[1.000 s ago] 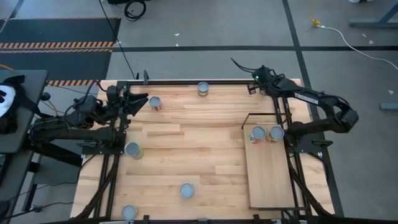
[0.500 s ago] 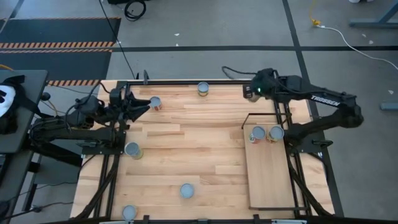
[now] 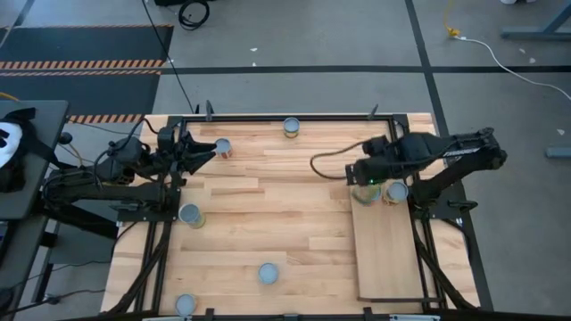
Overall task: Pick and place cans onto a shelf
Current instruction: Put the canned oranges on the shelf
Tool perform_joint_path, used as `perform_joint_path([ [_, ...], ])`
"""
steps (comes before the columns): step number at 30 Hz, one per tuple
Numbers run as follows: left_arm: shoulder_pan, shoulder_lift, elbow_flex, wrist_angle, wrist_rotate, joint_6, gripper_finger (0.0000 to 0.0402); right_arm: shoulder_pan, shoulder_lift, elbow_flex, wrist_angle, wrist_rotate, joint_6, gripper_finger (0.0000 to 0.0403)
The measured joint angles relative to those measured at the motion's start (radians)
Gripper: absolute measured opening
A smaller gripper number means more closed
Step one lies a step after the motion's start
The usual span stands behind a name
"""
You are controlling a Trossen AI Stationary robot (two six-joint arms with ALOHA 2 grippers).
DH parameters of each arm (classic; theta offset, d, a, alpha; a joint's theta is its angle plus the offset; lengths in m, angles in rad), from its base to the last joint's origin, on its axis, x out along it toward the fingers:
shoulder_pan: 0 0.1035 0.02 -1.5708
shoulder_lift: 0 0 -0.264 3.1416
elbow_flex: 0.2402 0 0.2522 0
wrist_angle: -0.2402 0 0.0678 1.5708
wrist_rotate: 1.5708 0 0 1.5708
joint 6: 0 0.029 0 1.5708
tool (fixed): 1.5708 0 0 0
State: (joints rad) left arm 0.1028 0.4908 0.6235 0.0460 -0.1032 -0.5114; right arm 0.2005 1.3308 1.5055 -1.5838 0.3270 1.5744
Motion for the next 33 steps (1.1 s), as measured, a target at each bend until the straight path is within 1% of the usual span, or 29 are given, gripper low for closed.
perform_joint_path([
  [7, 0.000, 0.000, 0.000, 0.000, 0.000, 0.000, 0.0169, 0.130, 0.022, -0.003, 0.013, -0.095, 0.111, 0.0001],
  [10, 0.000, 0.000, 0.000, 0.002, 0.000, 0.000, 0.0169, 0.210, 0.061, -0.019, 0.011, -0.114, 0.252, 0.0001],
  [14, 0.000, 0.000, 0.000, 0.003, -0.003, 0.000, 0.0169, 0.319, 0.146, -0.022, 0.013, -0.138, 0.445, 0.0001],
  [17, 0.000, 0.000, 0.000, 0.003, -0.007, 0.000, 0.0169, 0.396, 0.198, -0.022, 0.013, -0.163, 0.569, 0.0001],
  [19, 0.000, 0.000, 0.000, 0.003, -0.007, 0.000, 0.0169, 0.440, 0.225, -0.022, 0.013, -0.164, 0.620, 0.0001],
  [21, 0.000, 0.000, 0.000, 0.002, -0.007, 0.000, 0.0169, 0.466, 0.248, -0.022, 0.012, -0.155, 0.624, 0.0001],
  [24, 0.000, 0.000, 0.000, 0.002, -0.007, 0.007, 0.0169, 0.482, 0.286, -0.022, 0.013, -0.076, 0.615, 0.0002],
  [27, 0.000, 0.000, 0.000, 0.002, -0.007, 0.026, 0.0169, 0.473, 0.324, -0.022, 0.012, -0.013, 0.576, 0.0002],
  [33, 0.000, 0.000, 0.000, 0.002, 0.003, 0.020, 0.0169, 0.464, 0.386, -0.022, 0.013, -0.004, 0.508, 0.0002],
])
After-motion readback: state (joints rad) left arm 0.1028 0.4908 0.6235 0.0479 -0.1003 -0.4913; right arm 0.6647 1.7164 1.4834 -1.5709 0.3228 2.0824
